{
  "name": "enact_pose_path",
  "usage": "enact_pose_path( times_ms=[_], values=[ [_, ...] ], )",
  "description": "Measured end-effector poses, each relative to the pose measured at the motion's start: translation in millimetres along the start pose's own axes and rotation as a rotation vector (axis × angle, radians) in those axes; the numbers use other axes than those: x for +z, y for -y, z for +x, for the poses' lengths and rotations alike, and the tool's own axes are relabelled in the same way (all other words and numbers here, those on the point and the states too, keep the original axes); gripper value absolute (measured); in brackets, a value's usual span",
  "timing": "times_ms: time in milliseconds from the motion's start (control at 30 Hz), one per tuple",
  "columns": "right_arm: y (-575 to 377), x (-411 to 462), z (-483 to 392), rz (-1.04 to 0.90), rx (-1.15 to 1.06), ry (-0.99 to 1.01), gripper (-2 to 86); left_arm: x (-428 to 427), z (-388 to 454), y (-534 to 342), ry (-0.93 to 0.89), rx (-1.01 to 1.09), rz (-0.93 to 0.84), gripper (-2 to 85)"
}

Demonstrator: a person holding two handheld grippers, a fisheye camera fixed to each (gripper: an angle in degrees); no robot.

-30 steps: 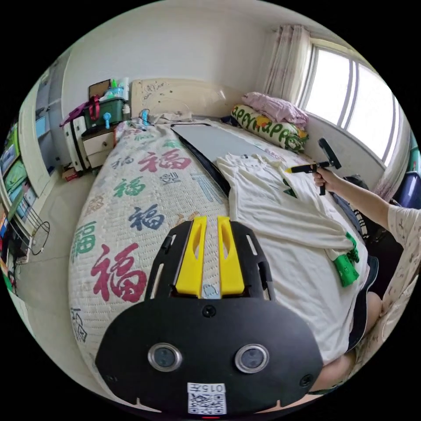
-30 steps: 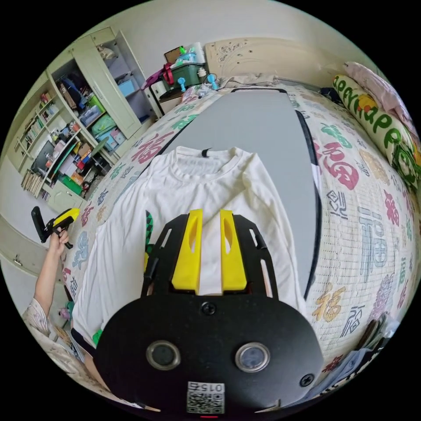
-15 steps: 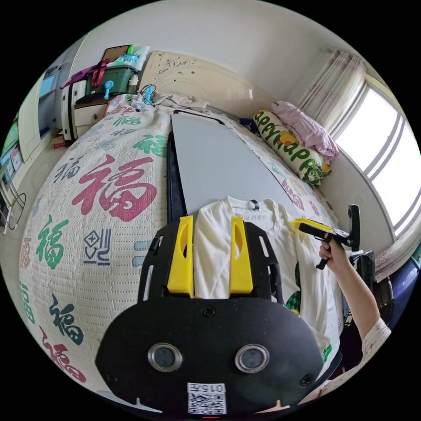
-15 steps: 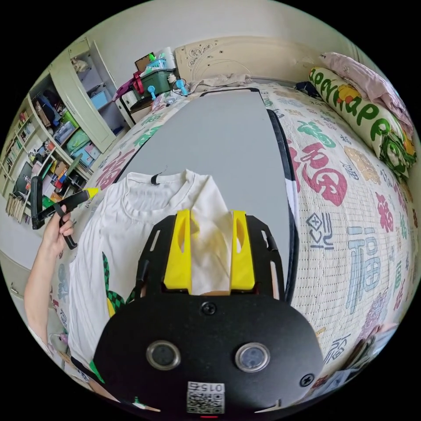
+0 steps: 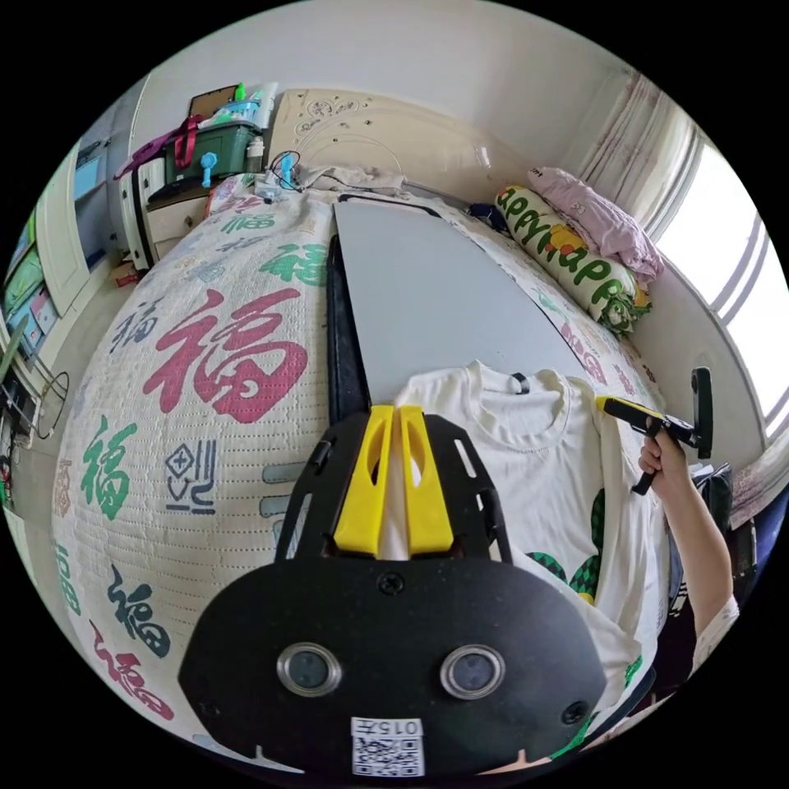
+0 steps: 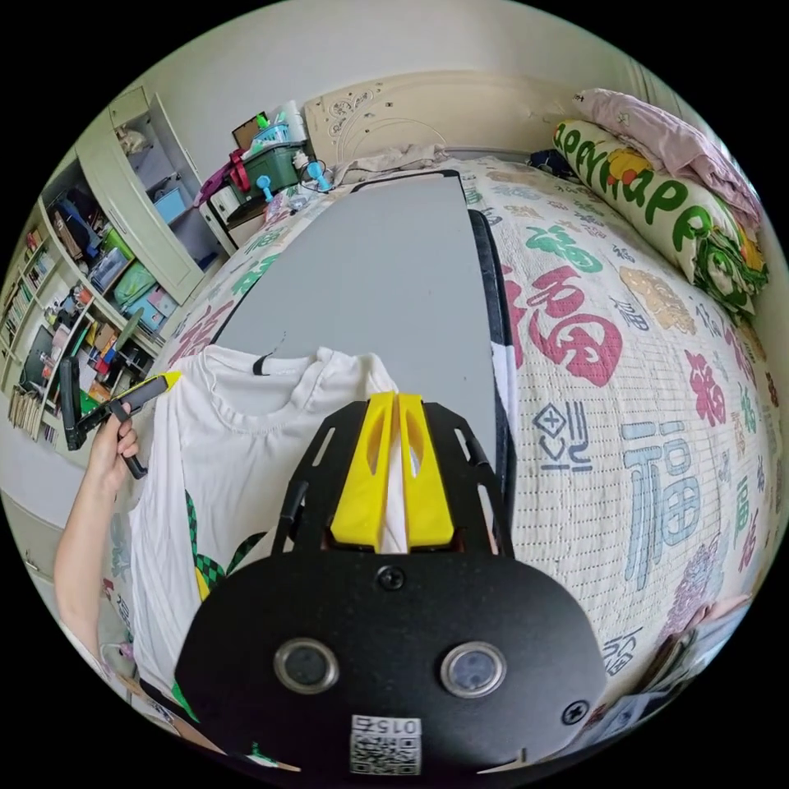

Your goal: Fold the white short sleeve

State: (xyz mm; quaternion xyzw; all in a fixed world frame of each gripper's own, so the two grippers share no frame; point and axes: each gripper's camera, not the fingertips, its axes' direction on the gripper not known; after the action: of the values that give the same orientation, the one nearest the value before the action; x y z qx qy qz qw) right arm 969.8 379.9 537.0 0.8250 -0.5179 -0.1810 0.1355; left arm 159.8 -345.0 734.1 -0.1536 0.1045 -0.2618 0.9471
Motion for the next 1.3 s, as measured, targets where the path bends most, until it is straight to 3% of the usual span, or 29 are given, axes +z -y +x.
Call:
enact_pose_path(
  times_ms=[300, 467, 600, 733, 900, 1100, 1167, 1233, 1300],
  values=[
    [-85.2, -181.4, -4.9, 0.182, -0.166, 0.184, 0.1, -143.1, 41.6, -59.4, -0.104, 0.165, 0.243, -0.3],
    [-236.6, -306.5, -2.1, 0.210, -0.356, 0.297, 0.2, -247.8, 80.4, -172.2, -0.237, 0.403, 0.295, -0.2],
    [-355.4, -326.2, 5.7, 0.081, -0.411, 0.318, 1.8, -278.8, 89.9, -309.1, -0.401, 0.473, 0.190, -0.1],
    [-452.2, -318.6, 27.3, -0.033, -0.324, 0.299, 4.7, -258.4, 100.7, -401.6, -0.356, 0.479, -0.008, -0.1],
    [-479.5, -344.7, 43.5, 0.002, -0.258, 0.352, 7.1, -270.8, 104.0, -446.2, -0.311, 0.432, 0.052, 0.1],
    [-456.5, -341.8, 1.3, -0.032, -0.444, 0.377, 9.6, -250.6, 112.2, -436.8, -0.242, 0.384, -0.001, 8.8],
    [-438.2, -320.9, 9.7, -0.074, -0.314, 0.358, 10.7, -226.4, 97.2, -429.5, -0.208, 0.237, -0.098, 9.7],
    [-431.5, -310.5, 33.4, -0.021, -0.146, 0.418, 12.3, -200.7, 61.7, -430.9, -0.285, -0.009, -0.126, 11.4],
    [-428.2, -298.7, 54.2, -0.023, -0.019, 0.467, 13.2, -188.1, 45.0, -436.0, -0.369, -0.117, -0.115, 14.9]
  ],
)
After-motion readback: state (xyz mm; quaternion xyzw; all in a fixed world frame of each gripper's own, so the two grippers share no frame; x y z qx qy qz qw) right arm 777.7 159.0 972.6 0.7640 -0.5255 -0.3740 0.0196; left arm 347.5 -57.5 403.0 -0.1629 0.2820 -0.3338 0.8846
